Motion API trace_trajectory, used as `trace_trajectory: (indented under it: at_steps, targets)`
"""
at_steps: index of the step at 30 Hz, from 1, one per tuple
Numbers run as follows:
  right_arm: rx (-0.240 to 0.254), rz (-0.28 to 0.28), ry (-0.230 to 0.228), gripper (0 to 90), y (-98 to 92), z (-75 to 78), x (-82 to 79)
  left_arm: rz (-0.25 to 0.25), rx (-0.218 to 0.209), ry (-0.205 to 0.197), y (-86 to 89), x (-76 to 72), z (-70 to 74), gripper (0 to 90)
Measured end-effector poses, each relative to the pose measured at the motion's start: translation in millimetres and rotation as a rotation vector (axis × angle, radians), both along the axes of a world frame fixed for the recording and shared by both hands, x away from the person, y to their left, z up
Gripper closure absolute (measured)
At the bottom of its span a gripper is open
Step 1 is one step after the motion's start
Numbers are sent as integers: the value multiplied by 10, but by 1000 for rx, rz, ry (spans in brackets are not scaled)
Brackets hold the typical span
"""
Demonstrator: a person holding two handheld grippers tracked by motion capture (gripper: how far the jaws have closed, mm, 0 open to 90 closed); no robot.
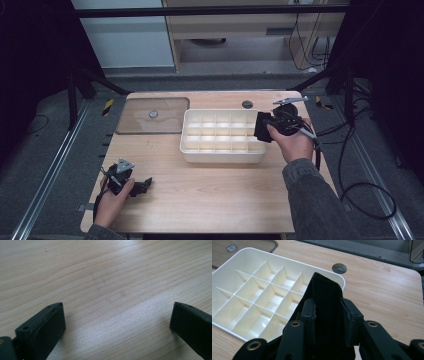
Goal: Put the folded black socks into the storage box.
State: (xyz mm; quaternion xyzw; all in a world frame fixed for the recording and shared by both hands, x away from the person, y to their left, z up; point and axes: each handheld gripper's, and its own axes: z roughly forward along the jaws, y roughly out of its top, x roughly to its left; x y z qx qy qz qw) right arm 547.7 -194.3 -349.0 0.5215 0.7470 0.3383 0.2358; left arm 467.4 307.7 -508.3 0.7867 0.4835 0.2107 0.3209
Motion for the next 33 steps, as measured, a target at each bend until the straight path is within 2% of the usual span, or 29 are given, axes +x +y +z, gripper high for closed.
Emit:
trace_trajectory:
  at_steps: [20,33]
  targets:
    - [-24,-1,21,668,67,-136,102,-2,-1,0,-11,-5,-1,0]
    - [-17,-3,44,668,71,-251,114,-7,2,1,-12,-7,1,0]
